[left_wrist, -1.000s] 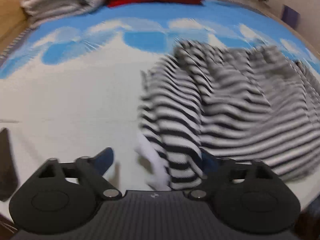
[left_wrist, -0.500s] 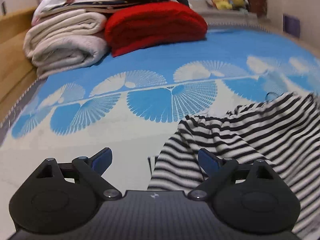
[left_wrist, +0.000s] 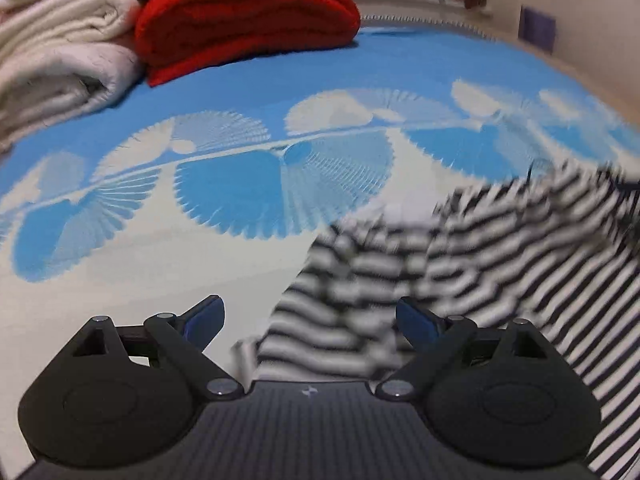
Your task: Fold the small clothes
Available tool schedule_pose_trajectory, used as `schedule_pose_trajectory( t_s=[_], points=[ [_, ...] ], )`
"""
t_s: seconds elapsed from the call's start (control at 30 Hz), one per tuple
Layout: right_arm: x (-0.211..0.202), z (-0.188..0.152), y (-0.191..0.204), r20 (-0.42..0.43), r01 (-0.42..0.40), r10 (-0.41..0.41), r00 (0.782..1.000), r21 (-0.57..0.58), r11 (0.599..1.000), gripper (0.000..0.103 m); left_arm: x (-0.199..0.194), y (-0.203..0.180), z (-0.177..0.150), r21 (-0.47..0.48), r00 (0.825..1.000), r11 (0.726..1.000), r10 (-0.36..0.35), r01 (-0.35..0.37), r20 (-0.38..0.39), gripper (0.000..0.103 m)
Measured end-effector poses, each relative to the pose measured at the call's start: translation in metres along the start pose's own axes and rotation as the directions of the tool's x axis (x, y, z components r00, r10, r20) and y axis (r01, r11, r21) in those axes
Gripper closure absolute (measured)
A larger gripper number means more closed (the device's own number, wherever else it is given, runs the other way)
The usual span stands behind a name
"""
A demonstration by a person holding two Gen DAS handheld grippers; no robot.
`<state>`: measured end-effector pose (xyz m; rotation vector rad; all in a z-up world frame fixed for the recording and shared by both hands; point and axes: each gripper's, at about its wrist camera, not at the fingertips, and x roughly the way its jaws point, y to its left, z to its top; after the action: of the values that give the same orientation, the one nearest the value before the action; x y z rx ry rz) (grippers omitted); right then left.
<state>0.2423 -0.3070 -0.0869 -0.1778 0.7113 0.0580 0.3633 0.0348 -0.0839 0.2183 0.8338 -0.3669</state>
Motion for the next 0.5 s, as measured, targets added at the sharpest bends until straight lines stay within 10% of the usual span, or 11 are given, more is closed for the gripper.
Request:
schedule_pose_trajectory(
  t_s=[0.07,0.1,0.2,0.37,0.5],
  points=[
    [0.014,0.005,0.003,-0.012,-0.044,0.044,0.999,0.029,0.999,0.067,0.010,-0.003,0.010,-0.038,0.999,0.998,-0.039,0.039,-0.003,0.011],
    [0.021,0.008,0.003,-0.019,-0.069,0.070,0.997,0.046,0.997,0.102,0.018,-0.004,0.013,-0.052,0.999,0.998,-0.043,0.042,-0.013,0.029],
    [0.046,0.012,0.007,-0.028,-0.004,0.006,1.000,0.060,0.998,0.102,0.038,0.000,0.020,-0.134,0.996,0.989,-0.064,0.056,-0.059,0.064],
    [0.048,0.025,-0.017,0.029,0.026,-0.034,0.999,0.228,0.973,0.101,0.042,-0.001,0.020,-0.128,0.998,0.990,0.048,-0.052,-0.036,0.053],
    [0.057,0.016,-0.022,-0.101,-0.046,0.073,0.992,0.246,0.968,0.073,0.032,-0.008,0.020,-0.089,0.999,0.996,0.032,-0.032,-0.004,0.046]
  ],
)
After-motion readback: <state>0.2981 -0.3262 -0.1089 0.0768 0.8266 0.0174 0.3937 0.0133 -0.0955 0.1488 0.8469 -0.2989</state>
